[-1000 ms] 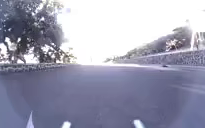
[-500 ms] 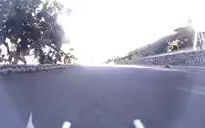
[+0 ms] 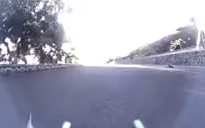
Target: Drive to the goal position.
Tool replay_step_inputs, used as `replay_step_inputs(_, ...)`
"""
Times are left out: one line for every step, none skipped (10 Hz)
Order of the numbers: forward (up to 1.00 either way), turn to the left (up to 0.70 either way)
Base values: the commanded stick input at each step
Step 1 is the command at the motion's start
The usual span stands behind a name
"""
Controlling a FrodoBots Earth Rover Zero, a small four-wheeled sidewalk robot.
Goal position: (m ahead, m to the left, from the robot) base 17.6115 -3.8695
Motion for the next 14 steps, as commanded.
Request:
replay_step_inputs(0.50, 0.00)
replay_step_inputs(0.50, 0.00)
replay_step_inputs(0.50, 0.00)
replay_step_inputs(0.50, 0.00)
replay_step_inputs(0.50, 0.00)
replay_step_inputs(0.50, 0.00)
replay_step_inputs(0.50, 0.00)
replay_step_inputs(0.50, 0.00)
replay_step_inputs(0.50, 0.00)
replay_step_inputs(0.50, 0.00)
replay_step_inputs(0.50, 0.00)
replay_step_inputs(0.50, 0.00)
replay_step_inputs(0.50, 0.00)
replay_step_inputs(0.50, 0.00)
